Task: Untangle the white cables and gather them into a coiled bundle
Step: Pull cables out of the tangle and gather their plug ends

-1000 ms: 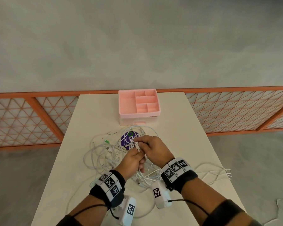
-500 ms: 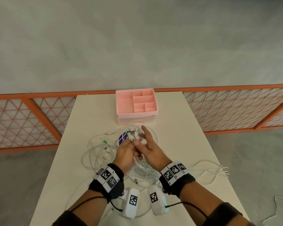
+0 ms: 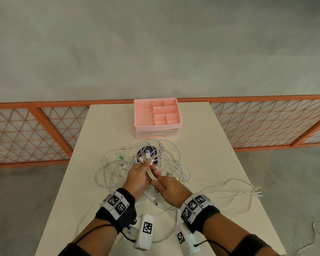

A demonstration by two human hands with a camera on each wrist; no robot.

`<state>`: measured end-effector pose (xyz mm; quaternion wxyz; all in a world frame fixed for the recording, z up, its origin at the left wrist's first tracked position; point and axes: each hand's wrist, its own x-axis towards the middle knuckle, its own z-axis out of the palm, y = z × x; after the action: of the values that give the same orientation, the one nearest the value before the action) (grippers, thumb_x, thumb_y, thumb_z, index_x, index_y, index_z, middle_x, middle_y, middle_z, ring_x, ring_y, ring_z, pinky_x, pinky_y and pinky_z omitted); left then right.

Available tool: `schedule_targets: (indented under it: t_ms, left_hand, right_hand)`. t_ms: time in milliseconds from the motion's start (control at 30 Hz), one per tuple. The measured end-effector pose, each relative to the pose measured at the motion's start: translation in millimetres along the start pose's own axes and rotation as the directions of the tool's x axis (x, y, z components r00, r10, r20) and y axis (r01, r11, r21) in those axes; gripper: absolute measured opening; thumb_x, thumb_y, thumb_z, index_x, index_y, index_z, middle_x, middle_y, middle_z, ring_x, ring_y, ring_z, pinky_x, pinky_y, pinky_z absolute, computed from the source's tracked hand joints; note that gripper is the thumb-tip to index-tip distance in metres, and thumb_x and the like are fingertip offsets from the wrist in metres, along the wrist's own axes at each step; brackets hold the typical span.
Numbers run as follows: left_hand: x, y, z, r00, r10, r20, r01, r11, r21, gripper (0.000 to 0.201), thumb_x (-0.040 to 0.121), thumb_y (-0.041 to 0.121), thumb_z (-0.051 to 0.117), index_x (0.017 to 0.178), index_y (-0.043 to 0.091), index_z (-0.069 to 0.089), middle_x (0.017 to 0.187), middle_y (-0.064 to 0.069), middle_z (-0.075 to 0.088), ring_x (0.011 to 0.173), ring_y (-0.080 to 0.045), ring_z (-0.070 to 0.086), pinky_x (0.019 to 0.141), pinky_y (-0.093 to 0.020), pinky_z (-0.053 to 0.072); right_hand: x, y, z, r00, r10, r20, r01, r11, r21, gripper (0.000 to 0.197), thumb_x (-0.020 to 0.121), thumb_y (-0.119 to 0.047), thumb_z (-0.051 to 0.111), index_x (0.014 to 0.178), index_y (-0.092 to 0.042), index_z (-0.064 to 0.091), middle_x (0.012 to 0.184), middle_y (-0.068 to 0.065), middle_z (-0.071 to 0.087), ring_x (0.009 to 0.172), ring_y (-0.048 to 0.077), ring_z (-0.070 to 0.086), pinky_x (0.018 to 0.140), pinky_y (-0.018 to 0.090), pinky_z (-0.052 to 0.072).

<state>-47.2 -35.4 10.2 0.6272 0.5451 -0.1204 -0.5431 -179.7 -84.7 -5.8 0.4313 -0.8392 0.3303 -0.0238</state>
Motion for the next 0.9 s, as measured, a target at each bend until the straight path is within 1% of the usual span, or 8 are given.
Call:
schedule_targets:
  t_ms: [167, 300, 433, 500, 600, 667, 767, 900]
  left_hand:
    - [0, -13, -13, 0.997, -0.021, -0.078, 0.023, 0.999, 0.026, 0.038, 0.106, 0.023, 0.044, 0.074, 0.005, 0.051, 0.061, -0.011, 0.053, 0.067, -0.028, 0.062, 0.069, -0.034, 0.057]
    - [3, -26, -35, 0.996, 0.002, -0.086, 0.017, 0.977, 0.211, 0.043, 0.105, 0.034, 0.046, 0.072, 0.008, 0.052, 0.066, -0.016, 0.062, 0.07, -0.033, 0.062, 0.067, -0.046, 0.049]
    - [-2, -36, -49, 0.998, -0.046, -0.034, 0.054, 0.942, 0.33, 0.03, 0.105, 0.02, 0.047, 0.081, 0.004, 0.057, 0.078, -0.017, 0.067, 0.072, -0.032, 0.06, 0.066, -0.045, 0.049]
    - [-5, -44, -53, 0.998, -0.056, -0.027, 0.062, 0.927, 0.37, 0.031, 0.105, 0.013, 0.045, 0.079, 0.004, 0.058, 0.076, -0.017, 0.067, 0.071, -0.031, 0.06, 0.067, -0.043, 0.049]
    - [-5, -55, -62, 0.993, -0.045, -0.106, 0.078, 0.94, 0.332, 0.035, 0.105, 0.012, 0.043, 0.074, 0.002, 0.056, 0.069, -0.019, 0.064, 0.059, -0.025, 0.061, 0.06, -0.032, 0.05]
    - [-1, -59, -70, 0.983, -0.014, -0.184, 0.067, 0.956, 0.285, 0.034, 0.105, 0.015, 0.045, 0.074, 0.004, 0.055, 0.064, -0.015, 0.06, 0.059, -0.025, 0.059, 0.065, -0.033, 0.05]
    - [5, -52, -77, 0.972, 0.052, -0.23, 0.017, 0.958, 0.287, 0.037, 0.105, 0.018, 0.044, 0.072, 0.007, 0.052, 0.054, -0.006, 0.053, 0.058, -0.024, 0.056, 0.075, -0.041, 0.046]
    - [8, -36, -73, 0.972, 0.082, -0.22, -0.04, 0.981, 0.19, 0.035, 0.107, 0.017, 0.041, 0.074, 0.007, 0.046, 0.053, -0.005, 0.037, 0.046, -0.02, 0.047, 0.071, -0.048, 0.053]
  right_hand:
    - [0, -3, 13, 0.998, 0.007, 0.064, -0.005, 0.999, -0.036, 0.029, 0.106, -0.034, 0.038, 0.086, -0.018, 0.052, 0.068, -0.011, 0.05, 0.07, 0.015, 0.051, 0.069, 0.027, 0.037]
    - [4, 0, 32, 0.995, -0.005, 0.095, 0.009, 0.999, -0.04, 0.035, 0.106, -0.035, 0.035, 0.106, -0.009, 0.059, 0.084, -0.001, 0.058, 0.078, 0.02, 0.056, 0.077, 0.032, 0.045]
    - [-3, -1, 47, 0.994, 0.013, 0.111, -0.013, 1.0, 0.0, 0.024, 0.106, -0.032, 0.035, 0.098, -0.019, 0.053, 0.08, -0.004, 0.056, 0.079, 0.016, 0.054, 0.076, 0.027, 0.039]
    - [-8, 0, 56, 0.989, 0.053, 0.141, -0.051, 0.999, -0.013, 0.026, 0.106, -0.032, 0.034, 0.105, -0.016, 0.055, 0.086, -0.002, 0.058, 0.083, 0.018, 0.056, 0.078, 0.029, 0.04]
    - [-7, 3, 65, 0.979, 0.044, 0.2, -0.032, 0.998, -0.06, 0.031, 0.106, -0.031, 0.035, 0.117, -0.012, 0.056, 0.091, 0.0, 0.06, 0.087, 0.02, 0.058, 0.078, 0.028, 0.041]
    - [-2, 2, 63, 0.976, 0.032, 0.214, -0.016, 0.997, -0.079, 0.033, 0.105, -0.037, 0.036, 0.117, -0.017, 0.059, 0.093, 0.007, 0.065, 0.086, 0.022, 0.06, 0.078, 0.03, 0.043]
    - [6, 1, 53, 0.996, 0.068, 0.062, -0.068, 0.998, -0.008, 0.05, 0.103, -0.051, 0.032, 0.083, -0.017, 0.064, 0.083, 0.005, 0.064, 0.074, 0.016, 0.057, 0.072, 0.03, 0.044]
    - [20, 14, 50, 0.977, 0.105, -0.185, -0.126, 0.987, -0.103, 0.031, 0.098, -0.028, 0.045, 0.081, -0.008, 0.062, 0.085, 0.008, 0.065, 0.077, 0.022, 0.061, 0.073, 0.036, 0.051]
